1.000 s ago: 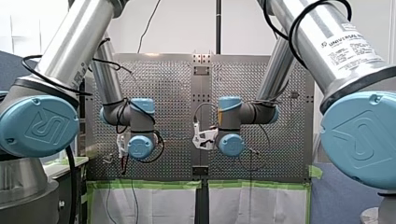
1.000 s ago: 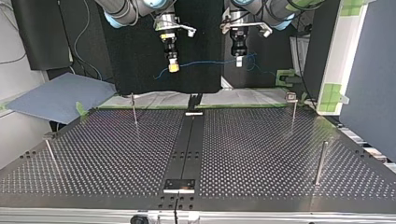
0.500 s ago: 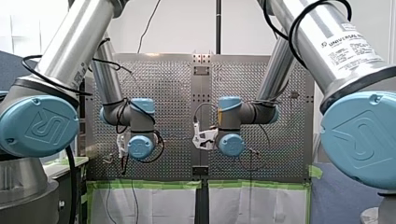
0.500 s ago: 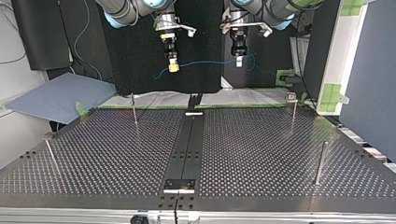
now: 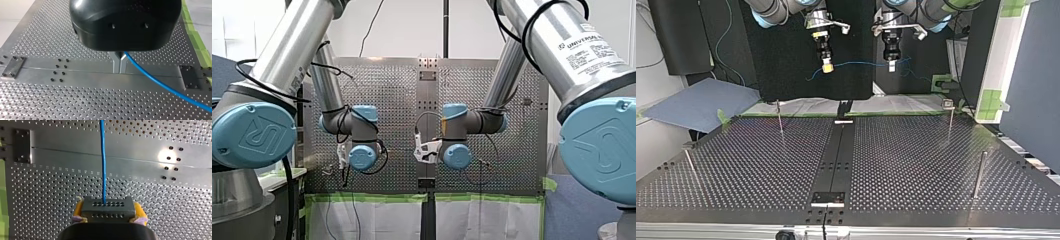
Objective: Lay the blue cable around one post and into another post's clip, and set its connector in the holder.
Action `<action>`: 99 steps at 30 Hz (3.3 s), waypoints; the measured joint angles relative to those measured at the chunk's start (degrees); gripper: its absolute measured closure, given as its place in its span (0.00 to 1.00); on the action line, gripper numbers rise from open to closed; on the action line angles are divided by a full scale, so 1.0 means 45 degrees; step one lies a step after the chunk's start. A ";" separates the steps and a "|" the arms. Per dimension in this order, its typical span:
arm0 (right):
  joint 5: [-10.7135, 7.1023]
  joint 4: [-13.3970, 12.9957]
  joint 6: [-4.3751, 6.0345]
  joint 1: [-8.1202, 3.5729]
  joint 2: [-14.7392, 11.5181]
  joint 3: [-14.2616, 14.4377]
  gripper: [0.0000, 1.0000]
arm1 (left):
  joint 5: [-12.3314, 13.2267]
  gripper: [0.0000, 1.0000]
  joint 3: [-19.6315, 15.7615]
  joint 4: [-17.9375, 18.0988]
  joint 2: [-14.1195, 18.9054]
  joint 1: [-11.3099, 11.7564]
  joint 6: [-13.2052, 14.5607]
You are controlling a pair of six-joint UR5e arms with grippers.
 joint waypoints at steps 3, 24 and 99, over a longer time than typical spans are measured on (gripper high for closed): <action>-0.0001 0.0011 0.0000 0.0014 0.0001 0.0001 1.00 | 0.0000 0.99 0.0000 0.0000 0.0000 0.0000 0.0000; 0.0000 0.0016 0.0000 0.0019 0.0002 0.0003 1.00 | 0.0250 0.99 -0.1078 0.0327 0.0288 0.0000 -0.0231; -0.0809 0.5190 0.2710 0.0393 -0.6130 -0.3314 1.00 | -0.0594 0.93 0.2084 -0.5379 0.6646 0.1791 -0.1946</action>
